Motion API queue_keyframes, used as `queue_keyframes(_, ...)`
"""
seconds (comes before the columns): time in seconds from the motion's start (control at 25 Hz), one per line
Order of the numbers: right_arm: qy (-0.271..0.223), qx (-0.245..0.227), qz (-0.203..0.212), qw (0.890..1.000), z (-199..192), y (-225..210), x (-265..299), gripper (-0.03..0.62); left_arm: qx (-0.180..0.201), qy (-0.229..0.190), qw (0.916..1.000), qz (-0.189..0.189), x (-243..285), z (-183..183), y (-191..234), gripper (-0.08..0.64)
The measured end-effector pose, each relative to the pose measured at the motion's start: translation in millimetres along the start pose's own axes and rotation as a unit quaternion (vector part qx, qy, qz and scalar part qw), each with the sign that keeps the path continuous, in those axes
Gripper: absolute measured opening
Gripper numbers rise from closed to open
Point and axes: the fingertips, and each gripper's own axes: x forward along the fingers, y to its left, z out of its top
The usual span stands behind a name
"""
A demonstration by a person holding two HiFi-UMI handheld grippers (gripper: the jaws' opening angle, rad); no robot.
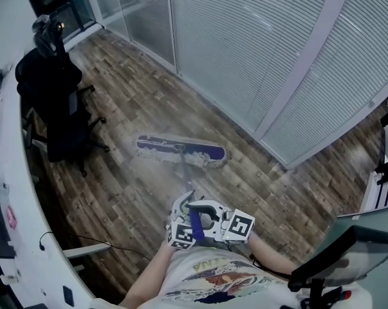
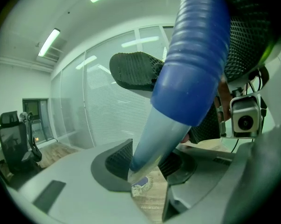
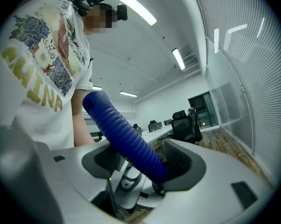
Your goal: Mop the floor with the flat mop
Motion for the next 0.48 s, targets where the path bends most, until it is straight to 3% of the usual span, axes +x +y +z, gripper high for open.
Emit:
queue_keyframes(0.32, -0.005, -0.019, 0.004, 1.000, 19.7, -101.9, 73.7, 0.270, 0.015, -0.001, 0.9999, -0.008, 49.3, -3.8, 117.0, 0.118)
queue_keyframes(0.48, 0.005, -0.011, 0.009, 1.000, 17.2, -141.2, 88.5, 0.273, 0.036, 0.006, 0.9993, -0.012, 76.2, -10.8, 147.9, 0.118)
